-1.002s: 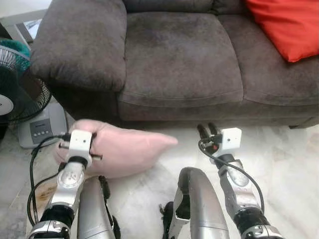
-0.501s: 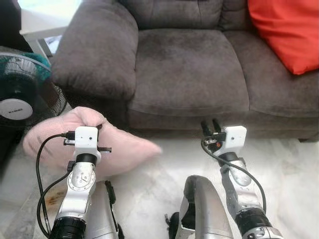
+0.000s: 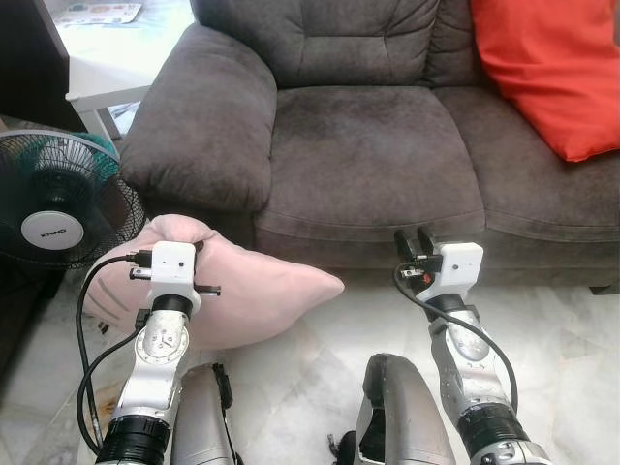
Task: Move the pillow to the sofa from floor
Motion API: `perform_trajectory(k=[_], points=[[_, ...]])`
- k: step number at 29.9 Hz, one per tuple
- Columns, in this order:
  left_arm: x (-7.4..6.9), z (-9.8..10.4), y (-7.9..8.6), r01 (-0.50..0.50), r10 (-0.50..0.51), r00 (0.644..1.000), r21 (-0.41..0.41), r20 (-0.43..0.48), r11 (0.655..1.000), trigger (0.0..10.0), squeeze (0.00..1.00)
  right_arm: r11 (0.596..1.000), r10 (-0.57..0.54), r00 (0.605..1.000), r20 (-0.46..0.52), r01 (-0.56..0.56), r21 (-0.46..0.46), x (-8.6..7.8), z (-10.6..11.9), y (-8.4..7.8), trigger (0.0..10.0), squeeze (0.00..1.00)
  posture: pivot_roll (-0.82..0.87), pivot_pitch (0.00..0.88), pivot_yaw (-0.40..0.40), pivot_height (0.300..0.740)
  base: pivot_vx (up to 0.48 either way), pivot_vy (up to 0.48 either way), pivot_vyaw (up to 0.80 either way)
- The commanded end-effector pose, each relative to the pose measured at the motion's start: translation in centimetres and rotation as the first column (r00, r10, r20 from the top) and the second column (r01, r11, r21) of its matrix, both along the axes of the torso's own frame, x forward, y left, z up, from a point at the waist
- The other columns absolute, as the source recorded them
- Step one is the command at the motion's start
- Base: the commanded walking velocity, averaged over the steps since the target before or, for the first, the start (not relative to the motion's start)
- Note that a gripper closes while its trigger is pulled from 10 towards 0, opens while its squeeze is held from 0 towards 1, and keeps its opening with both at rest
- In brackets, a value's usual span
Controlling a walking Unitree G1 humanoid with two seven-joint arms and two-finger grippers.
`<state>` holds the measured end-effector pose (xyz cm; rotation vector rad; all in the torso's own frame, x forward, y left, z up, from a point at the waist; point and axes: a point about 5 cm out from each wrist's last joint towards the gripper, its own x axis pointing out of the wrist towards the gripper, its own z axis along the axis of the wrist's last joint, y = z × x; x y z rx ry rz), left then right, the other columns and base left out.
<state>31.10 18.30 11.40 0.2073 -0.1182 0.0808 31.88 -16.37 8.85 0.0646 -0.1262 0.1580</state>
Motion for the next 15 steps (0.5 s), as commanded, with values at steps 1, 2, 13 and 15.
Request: perform_trajectory(k=[1, 2, 13, 15], points=[[0.41, 3.01, -0.61, 0.028, -0.029, 0.992, 0.006, 0.124, 1.0, 10.0, 0.0, 1.0, -0.008, 1.0, 0.021, 0.008, 0.002, -0.11, 0.3, -0.15, 10.0, 0.0, 0.18, 0.031, -0.03, 0.556, 0.0, 0.0, 0.0], [0.35, 2.74, -0.68, 0.034, -0.035, 0.993, 0.008, 0.113, 0.999, 10.0, 0.0, 1.0, -0.008, 1.0, 0.021, 0.008, 0.002, -0.09, 0.32, -0.15, 10.0, 0.0, 0.18, 0.035, -0.033, 0.566, 0.0, 0.0, 0.0], [0.42, 2.65, -0.91, 0.046, -0.047, 0.993, 0.016, 0.104, 0.999, 10.0, 0.0, 1.0, -0.004, 1.0, 0.024, 0.004, 0.005, -0.1, 0.43, -0.2, 10.0, 0.0, 0.18, 0.057, -0.043, 0.611, 0.0, 0.0, 0.0], [0.39, 2.67, -0.98, 0.048, -0.05, 0.993, 0.016, 0.103, 0.999, 10.0, 0.0, 1.0, -0.003, 1.0, 0.024, 0.003, 0.004, -0.11, 0.46, -0.22, 10.0, 0.0, 0.18, 0.06, -0.043, 0.621, 0.0, 0.0, 0.0]])
